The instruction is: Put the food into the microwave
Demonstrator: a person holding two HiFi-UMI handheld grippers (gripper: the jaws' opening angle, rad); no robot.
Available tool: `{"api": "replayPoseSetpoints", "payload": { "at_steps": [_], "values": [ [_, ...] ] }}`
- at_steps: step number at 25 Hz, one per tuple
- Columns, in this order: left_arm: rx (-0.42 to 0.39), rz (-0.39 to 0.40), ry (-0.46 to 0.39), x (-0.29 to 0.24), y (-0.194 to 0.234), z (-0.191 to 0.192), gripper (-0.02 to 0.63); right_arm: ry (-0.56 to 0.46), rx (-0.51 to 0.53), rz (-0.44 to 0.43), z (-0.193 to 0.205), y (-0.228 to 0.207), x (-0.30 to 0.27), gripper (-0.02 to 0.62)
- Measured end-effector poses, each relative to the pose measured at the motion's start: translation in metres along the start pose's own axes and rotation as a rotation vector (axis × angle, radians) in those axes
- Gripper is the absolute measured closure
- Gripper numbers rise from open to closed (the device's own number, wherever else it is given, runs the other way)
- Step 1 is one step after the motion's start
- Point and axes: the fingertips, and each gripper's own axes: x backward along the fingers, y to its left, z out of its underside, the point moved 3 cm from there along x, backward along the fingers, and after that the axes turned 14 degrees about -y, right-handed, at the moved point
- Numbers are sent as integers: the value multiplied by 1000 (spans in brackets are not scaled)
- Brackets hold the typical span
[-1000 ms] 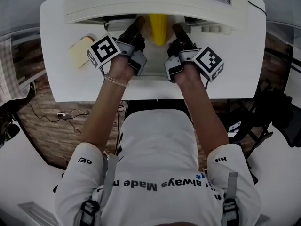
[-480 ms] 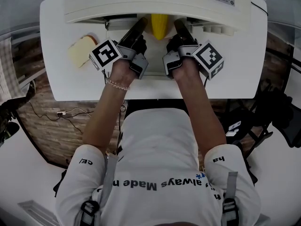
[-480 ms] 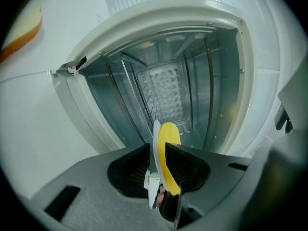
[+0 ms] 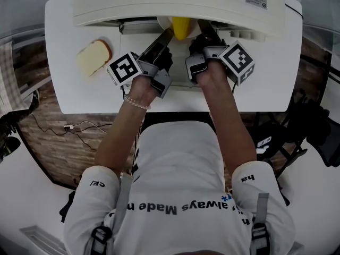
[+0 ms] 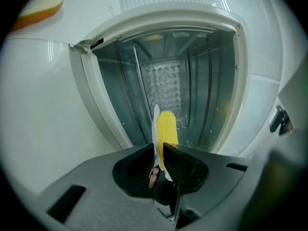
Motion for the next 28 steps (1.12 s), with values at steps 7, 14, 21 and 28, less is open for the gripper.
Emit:
{"api": "replayPoseSetpoints", "payload": {
  "at_steps": [7, 14, 21, 28],
  "values": [
    [41, -25, -48, -2, 0, -3, 588, 27, 56, -28, 1, 8, -3, 563],
    [43, -28, -61, -11, 1, -5, 588, 79, 43, -54, 10, 12, 13, 474],
    [37, -38, -68, -17, 3, -10, 588, 109, -24, -61, 20, 5, 19, 566],
    [36, -31, -77, -34, 6, -20, 588, 96, -53, -64, 17, 7, -3, 572]
  ]
}}
